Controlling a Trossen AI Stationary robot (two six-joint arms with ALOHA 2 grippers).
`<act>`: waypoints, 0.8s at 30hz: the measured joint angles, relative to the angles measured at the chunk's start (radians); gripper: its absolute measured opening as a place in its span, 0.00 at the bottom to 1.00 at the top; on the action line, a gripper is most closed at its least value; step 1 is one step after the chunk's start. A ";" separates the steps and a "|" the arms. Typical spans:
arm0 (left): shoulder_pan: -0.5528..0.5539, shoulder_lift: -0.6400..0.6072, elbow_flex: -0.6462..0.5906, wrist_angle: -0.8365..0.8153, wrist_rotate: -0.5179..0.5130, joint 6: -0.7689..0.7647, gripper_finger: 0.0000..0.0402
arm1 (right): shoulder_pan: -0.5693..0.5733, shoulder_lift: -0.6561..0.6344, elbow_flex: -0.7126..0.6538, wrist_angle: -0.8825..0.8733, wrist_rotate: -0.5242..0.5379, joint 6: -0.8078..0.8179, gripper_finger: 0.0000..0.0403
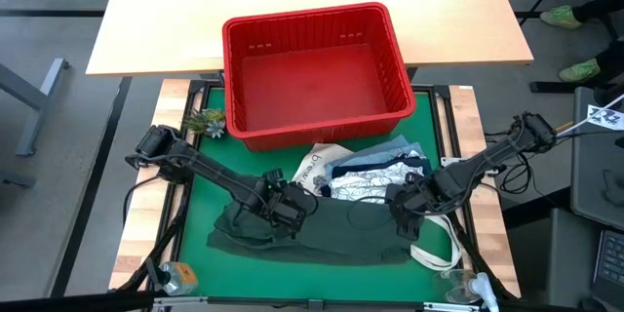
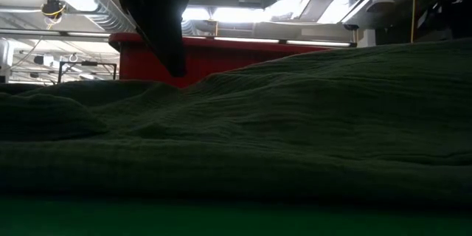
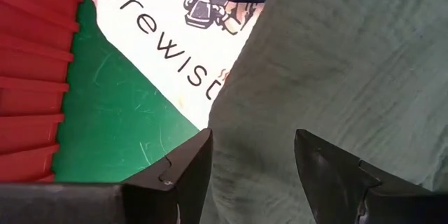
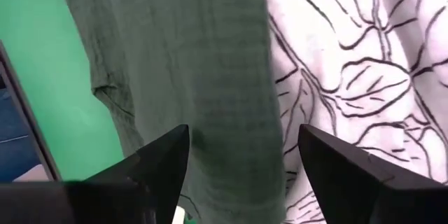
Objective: Fold laundry
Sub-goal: Fold the green shirt
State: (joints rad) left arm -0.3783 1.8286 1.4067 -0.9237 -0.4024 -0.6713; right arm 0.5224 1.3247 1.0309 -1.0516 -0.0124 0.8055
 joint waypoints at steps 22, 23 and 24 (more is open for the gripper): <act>0.143 0.003 0.000 0.027 0.170 0.178 0.48 | 0.000 0.000 0.000 0.005 0.000 -0.002 0.09; 0.155 0.004 0.000 0.037 0.202 0.205 0.48 | 0.000 0.000 0.000 0.005 0.000 -0.002 0.07; 0.165 0.004 0.000 0.046 0.232 0.233 0.48 | 0.000 0.000 0.000 0.005 0.000 -0.002 0.06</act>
State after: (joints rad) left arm -0.2129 1.8328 1.4067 -0.8773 -0.1699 -0.4386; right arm 0.5228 1.3247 1.0306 -1.0462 -0.0122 0.8032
